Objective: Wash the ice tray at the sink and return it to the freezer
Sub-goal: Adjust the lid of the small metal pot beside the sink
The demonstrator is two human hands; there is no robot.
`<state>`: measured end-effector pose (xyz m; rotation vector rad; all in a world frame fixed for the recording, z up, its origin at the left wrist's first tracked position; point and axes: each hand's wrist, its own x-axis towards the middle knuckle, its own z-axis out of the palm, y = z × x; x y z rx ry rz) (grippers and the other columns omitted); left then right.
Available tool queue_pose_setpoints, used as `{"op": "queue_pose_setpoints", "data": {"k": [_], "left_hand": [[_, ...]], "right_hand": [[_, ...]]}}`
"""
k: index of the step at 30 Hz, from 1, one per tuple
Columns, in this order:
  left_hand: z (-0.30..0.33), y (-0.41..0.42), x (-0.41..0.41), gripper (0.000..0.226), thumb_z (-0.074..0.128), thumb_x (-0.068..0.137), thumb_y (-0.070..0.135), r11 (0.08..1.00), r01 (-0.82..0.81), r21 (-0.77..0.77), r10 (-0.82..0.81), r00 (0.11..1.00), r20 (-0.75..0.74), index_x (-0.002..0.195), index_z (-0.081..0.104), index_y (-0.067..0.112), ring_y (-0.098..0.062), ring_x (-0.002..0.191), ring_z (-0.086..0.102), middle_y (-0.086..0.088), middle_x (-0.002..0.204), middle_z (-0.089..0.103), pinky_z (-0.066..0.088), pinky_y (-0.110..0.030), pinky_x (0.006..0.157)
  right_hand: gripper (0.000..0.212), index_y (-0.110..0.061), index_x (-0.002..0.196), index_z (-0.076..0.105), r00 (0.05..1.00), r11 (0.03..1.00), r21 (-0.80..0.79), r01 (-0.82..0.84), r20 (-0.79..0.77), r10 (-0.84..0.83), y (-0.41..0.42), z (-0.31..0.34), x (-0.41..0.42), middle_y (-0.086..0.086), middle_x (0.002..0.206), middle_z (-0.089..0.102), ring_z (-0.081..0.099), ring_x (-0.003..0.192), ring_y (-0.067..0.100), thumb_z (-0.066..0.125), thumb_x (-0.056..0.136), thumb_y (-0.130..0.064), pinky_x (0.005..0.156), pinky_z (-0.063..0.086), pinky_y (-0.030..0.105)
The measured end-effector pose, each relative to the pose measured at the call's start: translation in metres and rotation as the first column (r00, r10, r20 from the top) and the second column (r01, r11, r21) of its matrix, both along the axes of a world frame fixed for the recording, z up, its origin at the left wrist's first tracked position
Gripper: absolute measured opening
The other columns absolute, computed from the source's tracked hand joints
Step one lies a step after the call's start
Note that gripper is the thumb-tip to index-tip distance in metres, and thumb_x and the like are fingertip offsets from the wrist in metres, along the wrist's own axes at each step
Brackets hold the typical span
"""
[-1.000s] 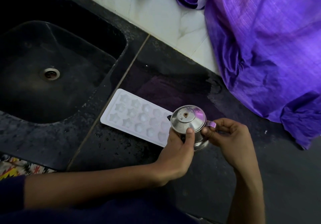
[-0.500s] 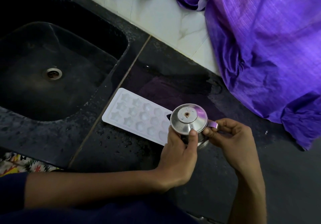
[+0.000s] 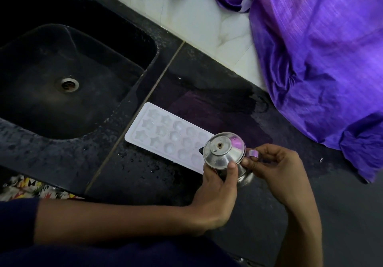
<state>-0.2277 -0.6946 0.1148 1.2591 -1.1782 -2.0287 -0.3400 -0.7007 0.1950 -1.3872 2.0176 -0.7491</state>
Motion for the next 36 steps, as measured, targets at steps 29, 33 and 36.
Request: {"op": "queue_pose_setpoints", "data": {"k": [29, 33, 36], "left_hand": [[0.008, -0.007, -0.003, 0.092, 0.019, 0.075, 0.072, 0.958, -0.100, -0.268, 0.128, 0.988, 0.087, 0.151, -0.002, 0.024, -0.010, 0.144, 0.012, 0.004, 0.157, 0.010, 0.017, -0.038, 0.118], [0.009, -0.020, -0.002, 0.094, 0.018, 0.073, 0.073, 0.945, -0.169, -0.279, 0.193, 0.979, 0.061, 0.151, 0.002, 0.021, -0.013, 0.145, 0.013, 0.000, 0.158, 0.012, 0.018, -0.039, 0.117], [0.007, -0.033, -0.002, 0.092, 0.018, 0.074, 0.071, 0.952, -0.193, -0.236, 0.211, 0.976, 0.056, 0.150, 0.005, 0.020, -0.012, 0.145, 0.014, 0.002, 0.157, 0.014, 0.018, -0.039, 0.117]], "right_hand": [[0.007, -0.010, 0.071, 0.066, 0.960, 0.992, -0.089, 0.092, 0.271, -0.065, -0.005, -0.001, -0.004, -0.003, 0.066, 0.073, 0.065, 0.059, 0.002, 0.072, 0.067, -0.009, 0.057, 0.053, 0.014], [0.016, -0.010, 0.072, 0.065, 0.952, 0.987, -0.105, 0.126, 0.293, -0.091, -0.017, -0.004, 0.001, -0.002, 0.064, 0.071, 0.064, 0.059, 0.004, 0.071, 0.061, -0.019, 0.057, 0.053, 0.016], [0.010, -0.010, 0.071, 0.066, 0.962, 0.987, -0.100, 0.123, 0.256, -0.094, -0.028, -0.008, 0.003, -0.002, 0.063, 0.071, 0.061, 0.057, 0.007, 0.075, 0.066, -0.014, 0.055, 0.051, 0.018]]}}
